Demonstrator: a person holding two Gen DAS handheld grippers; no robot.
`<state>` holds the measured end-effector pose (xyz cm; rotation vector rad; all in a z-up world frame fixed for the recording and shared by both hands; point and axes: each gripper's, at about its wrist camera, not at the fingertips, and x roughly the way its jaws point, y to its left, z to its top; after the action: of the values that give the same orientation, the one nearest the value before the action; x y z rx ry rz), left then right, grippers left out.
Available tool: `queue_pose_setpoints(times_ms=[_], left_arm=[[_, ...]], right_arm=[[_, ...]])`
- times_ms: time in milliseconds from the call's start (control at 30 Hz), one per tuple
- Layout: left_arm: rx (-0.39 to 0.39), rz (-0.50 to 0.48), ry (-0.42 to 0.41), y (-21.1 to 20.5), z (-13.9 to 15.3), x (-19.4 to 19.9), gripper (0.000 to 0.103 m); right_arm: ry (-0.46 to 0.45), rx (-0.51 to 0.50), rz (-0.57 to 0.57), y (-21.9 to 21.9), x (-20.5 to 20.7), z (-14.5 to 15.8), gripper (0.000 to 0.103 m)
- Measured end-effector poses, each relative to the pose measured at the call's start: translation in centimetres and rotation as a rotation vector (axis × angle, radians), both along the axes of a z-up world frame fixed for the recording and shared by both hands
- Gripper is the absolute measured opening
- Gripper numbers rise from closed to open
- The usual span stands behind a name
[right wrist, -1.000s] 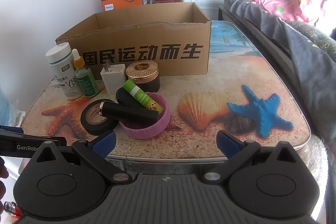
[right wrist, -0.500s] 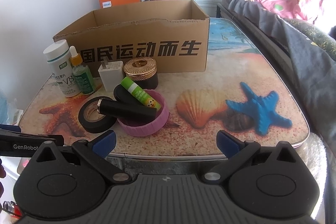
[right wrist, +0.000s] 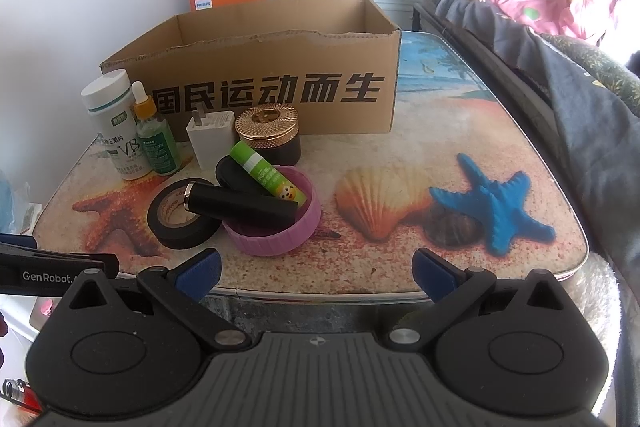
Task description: Organize rigid objects
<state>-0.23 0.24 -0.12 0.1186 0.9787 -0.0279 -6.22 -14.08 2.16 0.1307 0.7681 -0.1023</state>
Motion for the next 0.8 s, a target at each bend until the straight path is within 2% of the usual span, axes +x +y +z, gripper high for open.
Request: queue_pose_setpoints(times_ms=[800], left_arm=[[0.002, -0.011, -0.001, 0.03, -0.01, 0.02, 0.103]], right_arm=[[-0.027, -0.001, 0.017, -0.51, 0.15, 0.21, 0.103]])
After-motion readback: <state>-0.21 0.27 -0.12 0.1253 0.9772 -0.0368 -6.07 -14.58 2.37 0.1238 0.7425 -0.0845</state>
